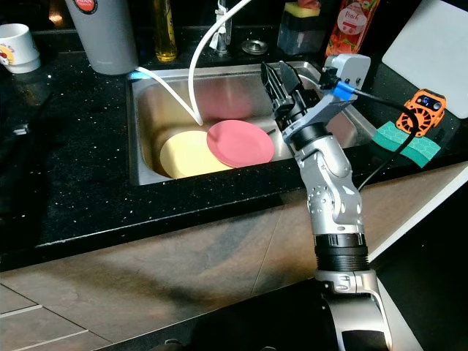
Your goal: Kitchen organization
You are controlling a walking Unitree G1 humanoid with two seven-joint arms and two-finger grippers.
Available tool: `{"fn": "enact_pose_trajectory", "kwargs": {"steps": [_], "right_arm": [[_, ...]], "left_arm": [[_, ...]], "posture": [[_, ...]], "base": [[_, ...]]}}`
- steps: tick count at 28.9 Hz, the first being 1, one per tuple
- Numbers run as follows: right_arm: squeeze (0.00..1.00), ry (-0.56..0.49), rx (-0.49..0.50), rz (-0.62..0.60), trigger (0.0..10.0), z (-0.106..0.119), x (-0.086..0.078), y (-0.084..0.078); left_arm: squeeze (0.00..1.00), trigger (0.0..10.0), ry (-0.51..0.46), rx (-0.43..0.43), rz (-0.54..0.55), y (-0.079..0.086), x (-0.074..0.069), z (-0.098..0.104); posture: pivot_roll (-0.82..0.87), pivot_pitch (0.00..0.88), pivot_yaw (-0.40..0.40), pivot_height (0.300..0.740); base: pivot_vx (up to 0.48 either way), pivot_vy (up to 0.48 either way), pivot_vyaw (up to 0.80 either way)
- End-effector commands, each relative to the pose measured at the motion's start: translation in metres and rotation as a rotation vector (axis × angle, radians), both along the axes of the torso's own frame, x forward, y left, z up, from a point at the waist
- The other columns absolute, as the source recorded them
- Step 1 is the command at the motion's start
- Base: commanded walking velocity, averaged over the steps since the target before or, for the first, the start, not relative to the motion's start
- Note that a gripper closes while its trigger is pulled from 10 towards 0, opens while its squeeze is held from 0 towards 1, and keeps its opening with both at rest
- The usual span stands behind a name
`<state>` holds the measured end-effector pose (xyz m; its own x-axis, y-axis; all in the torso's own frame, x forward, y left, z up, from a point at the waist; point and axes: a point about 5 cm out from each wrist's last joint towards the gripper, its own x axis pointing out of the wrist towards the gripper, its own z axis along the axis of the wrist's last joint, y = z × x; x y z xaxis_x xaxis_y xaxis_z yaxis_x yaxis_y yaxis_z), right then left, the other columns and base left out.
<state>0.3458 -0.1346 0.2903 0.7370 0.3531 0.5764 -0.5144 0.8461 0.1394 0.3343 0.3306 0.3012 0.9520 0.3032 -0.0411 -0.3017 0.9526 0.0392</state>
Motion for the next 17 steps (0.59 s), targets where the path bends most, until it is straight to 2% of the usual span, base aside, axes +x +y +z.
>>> {"fn": "enact_pose_trajectory", "kwargs": {"steps": [1, 2, 3, 4, 5, 8, 9, 13, 17], "right_arm": [[0.00, -0.005, 0.002, -0.008, 10.0, 0.002, -0.001, -0.004], [0.00, -0.005, 0.002, -0.010, 10.0, 0.002, -0.001, -0.004], [0.00, -0.005, 0.003, -0.012, 10.0, 0.001, -0.001, -0.004], [0.00, -0.005, 0.003, -0.012, 10.0, 0.001, -0.001, -0.004], [0.00, -0.004, 0.004, -0.014, 10.0, 0.001, -0.001, -0.004], [0.00, -0.004, 0.005, -0.017, 10.0, 0.001, -0.001, -0.005], [0.00, -0.003, 0.004, -0.018, 10.0, 0.001, -0.001, -0.005], [0.00, -0.002, 0.003, -0.019, 10.0, 0.001, 0.000, -0.006], [0.00, -0.003, 0.003, -0.019, 10.0, 0.001, 0.000, -0.006]], "left_arm": [[0.00, 0.0, -0.029, 0.061, -0.010, -0.001, -0.004, 0.016], [0.00, 10.0, -0.013, 0.089, -0.031, -0.005, -0.003, 0.016], [0.09, 10.0, 0.039, 0.132, -0.048, -0.008, -0.003, 0.008], [0.09, 10.0, 0.039, 0.132, -0.048, -0.008, -0.003, 0.008], [1.00, 10.0, 0.061, 0.115, -0.048, -0.007, -0.004, 0.003], [1.00, 10.0, 0.131, 0.021, -0.040, -0.001, -0.006, -0.014], [0.00, 10.0, 0.159, -0.009, -0.050, 0.001, -0.007, -0.019], [0.00, 10.0, 0.212, -0.049, -0.042, 0.007, -0.010, -0.030], [0.00, 10.0, 0.232, -0.052, -0.035, 0.010, -0.012, -0.033]], "posture": [[0.19, 0.086, -0.058, 0.740], [0.19, 0.086, -0.053, 0.740], [0.19, 0.087, -0.050, 0.740], [0.19, 0.087, -0.050, 0.740], [0.19, 0.087, -0.048, 0.740], [0.18, 0.088, -0.049, 0.740], [0.18, 0.089, -0.051, 0.740], [0.18, 0.088, -0.053, 0.740], [0.18, 0.088, -0.054, 0.740]], "base": [[0.000, 0.000, 0.00], [0.000, 0.000, 0.00], [0.000, 0.000, 0.00], [0.000, 0.000, 0.00], [0.000, 0.000, 0.00], [0.000, 0.000, 0.00], [0.000, 0.000, 0.00], [0.000, 0.000, 0.00], [0.000, 0.000, 0.00]]}}
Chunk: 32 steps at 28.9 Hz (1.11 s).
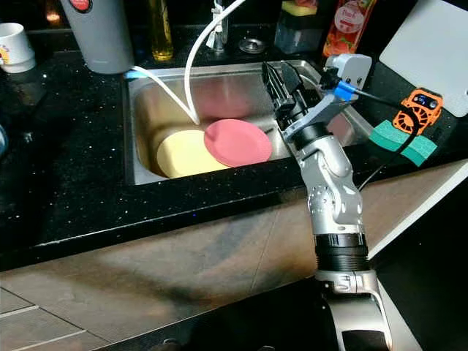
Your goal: Kitchen organization
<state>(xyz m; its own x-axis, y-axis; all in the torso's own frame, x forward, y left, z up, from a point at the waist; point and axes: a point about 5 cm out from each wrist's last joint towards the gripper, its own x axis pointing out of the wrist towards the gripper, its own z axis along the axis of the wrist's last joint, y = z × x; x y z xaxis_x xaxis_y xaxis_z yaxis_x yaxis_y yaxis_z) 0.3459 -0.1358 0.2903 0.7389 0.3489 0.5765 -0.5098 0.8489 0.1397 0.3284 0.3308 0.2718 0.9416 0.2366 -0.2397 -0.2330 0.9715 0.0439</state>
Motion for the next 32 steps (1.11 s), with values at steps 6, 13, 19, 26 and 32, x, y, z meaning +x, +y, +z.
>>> {"fn": "enact_pose_trajectory", "kwargs": {"steps": [6, 13, 19, 26, 32], "right_arm": [[0.00, -0.002, 0.002, -0.013, 10.0, 0.001, 0.000, -0.005], [0.00, -0.002, 0.001, -0.012, 10.0, 0.001, 0.000, -0.005], [0.00, -0.003, 0.002, -0.010, 10.0, 0.002, 0.000, -0.004], [0.00, -0.004, 0.005, -0.007, 10.0, 0.002, 0.000, -0.004], [0.00, -0.004, 0.004, -0.003, 10.0, 0.002, 0.000, -0.002]], "left_arm": [[0.00, 10.0, 0.089, 0.044, 0.037, 0.019, -0.012, -0.011], [0.00, 10.0, 0.072, 0.064, 0.053, 0.025, -0.016, -0.006], [0.00, 10.0, 0.015, 0.085, 0.034, 0.025, -0.017, 0.007], [0.00, 10.0, 0.024, 0.075, 0.021, 0.041, -0.023, 0.015], [0.00, 10.0, 0.078, -0.026, 0.029, 0.052, -0.024, -0.008]], "posture": [[0.19, 0.088, -0.055, 0.740], [0.19, 0.089, -0.059, 0.740], [0.19, 0.089, -0.059, 0.740], [0.19, 0.089, -0.059, 0.740], [0.19, 0.090, -0.062, 0.740]], "base": [[0.000, 0.000, 0.00], [0.000, 0.000, 0.00], [0.000, 0.000, 0.00], [0.000, 0.000, 0.00], [0.000, 0.000, 0.00]]}}
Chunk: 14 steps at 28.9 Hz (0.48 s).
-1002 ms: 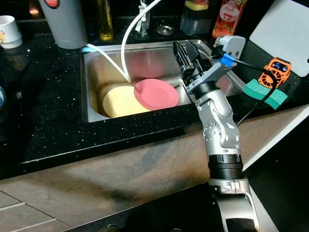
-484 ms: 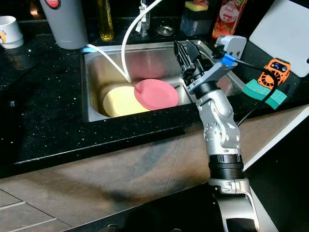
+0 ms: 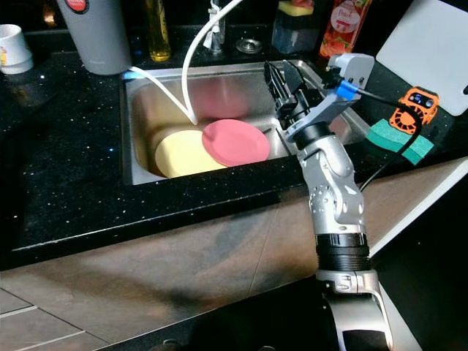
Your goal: Kitchen organization
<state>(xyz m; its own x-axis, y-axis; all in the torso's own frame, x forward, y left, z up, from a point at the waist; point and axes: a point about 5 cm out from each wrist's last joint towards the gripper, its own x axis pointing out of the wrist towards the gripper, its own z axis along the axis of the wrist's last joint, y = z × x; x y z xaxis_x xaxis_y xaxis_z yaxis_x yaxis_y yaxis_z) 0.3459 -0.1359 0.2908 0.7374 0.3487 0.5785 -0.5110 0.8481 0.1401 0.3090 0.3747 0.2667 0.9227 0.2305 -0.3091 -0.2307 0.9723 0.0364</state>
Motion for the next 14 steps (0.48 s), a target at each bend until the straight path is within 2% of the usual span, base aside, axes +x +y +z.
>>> {"fn": "enact_pose_trajectory", "kwargs": {"steps": [1, 6, 9, 10, 11, 12, 13, 14], "right_arm": [[0.00, -0.002, 0.002, -0.004, 10.0, 0.001, 0.000, -0.003], [0.00, 0.000, -0.001, -0.007, 10.0, 0.001, 0.000, -0.003], [0.00, -0.002, -0.003, -0.008, 10.0, 0.002, 0.000, -0.003], [0.00, -0.003, -0.003, -0.010, 10.0, 0.002, 0.000, -0.004], [0.00, -0.004, -0.004, -0.011, 10.0, 0.002, -0.001, -0.004], [0.00, -0.005, -0.004, -0.012, 10.0, 0.002, -0.001, -0.005], [0.00, -0.005, -0.005, -0.013, 10.0, 0.002, -0.001, -0.005], [0.00, -0.004, -0.005, -0.013, 10.0, 0.002, -0.001, -0.005]], "left_arm": [[0.00, 10.0, 0.016, -0.026, 0.019, 0.009, -0.005, -0.007], [0.00, 10.0, 0.053, -0.115, -0.066, 0.004, -0.004, -0.025], [0.00, 10.0, 0.085, -0.123, -0.042, 0.009, -0.005, -0.035], [0.00, 9.3, 0.101, -0.131, -0.035, 0.010, -0.006, -0.039], [0.00, 1.0, 0.112, -0.135, -0.037, 0.010, -0.006, -0.043], [0.00, 1.0, 0.116, -0.137, -0.042, 0.009, -0.006, -0.045], [0.00, 0.0, 0.128, -0.121, -0.046, 0.007, -0.005, -0.048], [0.00, 0.0, 0.135, -0.109, -0.053, 0.004, -0.004, -0.050]], "posture": [[0.19, 0.090, -0.062, 0.740], [0.19, 0.091, -0.065, 0.740], [0.18, 0.088, -0.062, 0.740], [0.18, 0.088, -0.062, 0.740], [0.18, 0.085, -0.063, 0.740], [0.18, 0.085, -0.063, 0.740], [0.18, 0.085, -0.063, 0.740], [0.18, 0.085, -0.063, 0.740]], "base": [[0.000, 0.000, 0.00], [0.000, 0.000, 0.00], [0.000, 0.000, 0.00], [0.000, 0.000, 0.00], [0.000, 0.000, 0.00], [0.000, 0.000, 0.00], [0.000, 0.000, 0.00], [0.000, 0.000, 0.00]]}}
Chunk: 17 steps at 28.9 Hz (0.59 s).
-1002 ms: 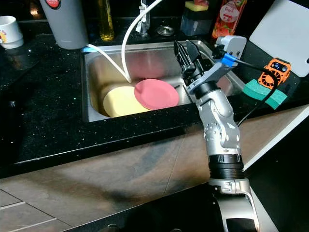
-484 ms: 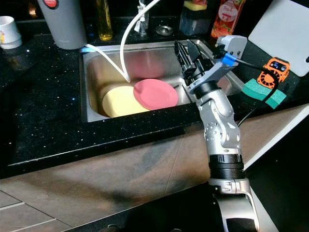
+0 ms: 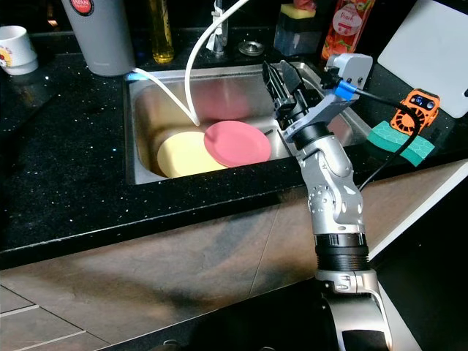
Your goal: Kitchen organization
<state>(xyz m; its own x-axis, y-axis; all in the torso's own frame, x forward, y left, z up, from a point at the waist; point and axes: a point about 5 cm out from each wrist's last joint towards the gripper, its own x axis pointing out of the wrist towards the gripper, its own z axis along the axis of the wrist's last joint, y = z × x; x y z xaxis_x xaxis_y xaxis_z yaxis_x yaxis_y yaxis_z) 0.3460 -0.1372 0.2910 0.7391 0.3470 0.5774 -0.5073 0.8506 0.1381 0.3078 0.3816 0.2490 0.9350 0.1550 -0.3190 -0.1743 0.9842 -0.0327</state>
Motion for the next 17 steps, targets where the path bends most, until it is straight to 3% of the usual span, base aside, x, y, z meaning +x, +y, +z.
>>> {"fn": "enact_pose_trajectory", "kwargs": {"steps": [1, 10, 13, 14, 15, 17], "right_arm": [[0.00, -0.005, -0.003, -0.008, 10.0, 0.002, -0.001, -0.003], [0.00, -0.007, -0.004, 0.000, 10.0, 0.003, 0.000, -0.002], [0.00, -0.009, -0.005, -0.002, 10.0, 0.004, 0.000, -0.002], [0.00, -0.009, -0.005, -0.002, 10.0, 0.004, 0.000, -0.002], [0.00, -0.010, -0.005, -0.005, 10.0, 0.004, 0.000, -0.003], [0.00, -0.010, -0.004, -0.005, 10.0, 0.004, 0.000, -0.003]], "left_arm": [[0.00, 0.0, 0.137, -0.038, -0.003, -0.004, -0.002, -0.033], [0.00, 0.0, 0.089, -0.020, -0.050, -0.020, 0.007, -0.026], [0.00, 0.0, -0.251, 0.083, -0.152, -0.048, 0.020, 0.025], [0.00, 0.0, -0.251, 0.083, -0.152, -0.048, 0.020, 0.025], [0.00, 6.6, -0.477, 0.083, -0.211, -0.069, 0.022, 0.060], [0.00, 6.6, -0.523, 0.078, -0.222, -0.074, 0.021, 0.067]], "posture": [[0.18, 0.085, -0.063, 0.740], [0.18, 0.071, -0.067, 0.740], [0.17, 0.066, -0.067, 0.740], [0.17, 0.066, -0.067, 0.740], [0.17, 0.064, -0.066, 0.740], [0.17, 0.064, -0.066, 0.740]], "base": [[0.000, 0.000, 0.00], [0.000, 0.000, 0.00], [0.000, 0.000, 0.00], [0.000, 0.000, 0.00], [0.000, 0.000, 0.00], [0.000, 0.000, 0.00]]}}
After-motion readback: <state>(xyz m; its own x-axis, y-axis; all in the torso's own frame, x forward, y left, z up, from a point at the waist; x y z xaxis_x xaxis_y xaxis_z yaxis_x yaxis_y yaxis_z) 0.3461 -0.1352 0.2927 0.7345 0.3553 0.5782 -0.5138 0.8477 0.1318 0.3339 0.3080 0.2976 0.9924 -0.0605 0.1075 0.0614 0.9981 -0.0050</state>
